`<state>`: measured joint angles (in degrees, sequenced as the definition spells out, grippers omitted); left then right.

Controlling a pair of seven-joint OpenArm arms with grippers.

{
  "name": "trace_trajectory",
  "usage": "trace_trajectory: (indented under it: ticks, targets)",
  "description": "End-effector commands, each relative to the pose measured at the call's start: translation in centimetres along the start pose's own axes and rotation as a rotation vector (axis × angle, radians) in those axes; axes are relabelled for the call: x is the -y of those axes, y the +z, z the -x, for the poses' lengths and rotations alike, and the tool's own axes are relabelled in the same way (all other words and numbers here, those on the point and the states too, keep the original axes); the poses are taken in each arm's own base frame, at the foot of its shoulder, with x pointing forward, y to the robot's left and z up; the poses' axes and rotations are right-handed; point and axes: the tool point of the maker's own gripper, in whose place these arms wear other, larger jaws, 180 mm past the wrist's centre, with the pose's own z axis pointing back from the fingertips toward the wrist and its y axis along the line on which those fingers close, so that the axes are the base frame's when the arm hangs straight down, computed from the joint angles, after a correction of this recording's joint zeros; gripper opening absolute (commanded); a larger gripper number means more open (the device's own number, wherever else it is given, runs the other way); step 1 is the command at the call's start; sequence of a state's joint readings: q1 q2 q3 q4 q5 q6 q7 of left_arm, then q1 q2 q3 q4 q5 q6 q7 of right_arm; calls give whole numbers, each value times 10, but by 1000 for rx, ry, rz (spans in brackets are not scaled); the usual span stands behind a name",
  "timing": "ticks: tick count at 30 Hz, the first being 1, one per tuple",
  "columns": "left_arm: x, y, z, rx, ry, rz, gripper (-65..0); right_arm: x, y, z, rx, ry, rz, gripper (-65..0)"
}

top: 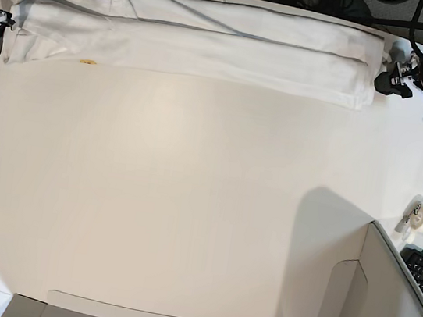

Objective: Layout the t-shirt on the table in an organized manner, then fold the t-shirt properly
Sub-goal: 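Release the fold and regrip the strip's end with the left gripper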

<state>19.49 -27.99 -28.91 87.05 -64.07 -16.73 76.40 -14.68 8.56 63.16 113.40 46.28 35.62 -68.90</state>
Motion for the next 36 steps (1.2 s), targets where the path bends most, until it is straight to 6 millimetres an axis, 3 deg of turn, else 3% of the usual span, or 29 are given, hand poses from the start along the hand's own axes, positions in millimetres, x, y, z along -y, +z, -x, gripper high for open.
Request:
trace_trajectory:
  ticks: [1, 7, 14, 21, 26, 31, 36]
  targets:
    - [2, 6, -8, 16, -20, 4, -365, 0, 3, -17, 54, 17, -4, -362]
    - [5, 3, -4, 6, -17, 15, -365, -1, 1, -19, 63, 15, -7, -362]
    - [23, -18, 16, -48, -1, 74, -366, -1, 1, -20, 65, 13, -8, -362]
    - [-13, -37, 37, -103, 314, 33, -366, -1, 1, -17, 59, 9, -8, -362]
    - [-12, -39, 38, -105, 320, 42, -361, 0, 1, -19, 64, 10, -4, -362]
    - [-11, -39, 39, -116, 313, 47, -301, -2, 0, -18, 64, 7, -9, -362]
    - [-7, -39, 38, -110, 319, 70, -298, -1, 1, -19, 64, 8, -7, -362]
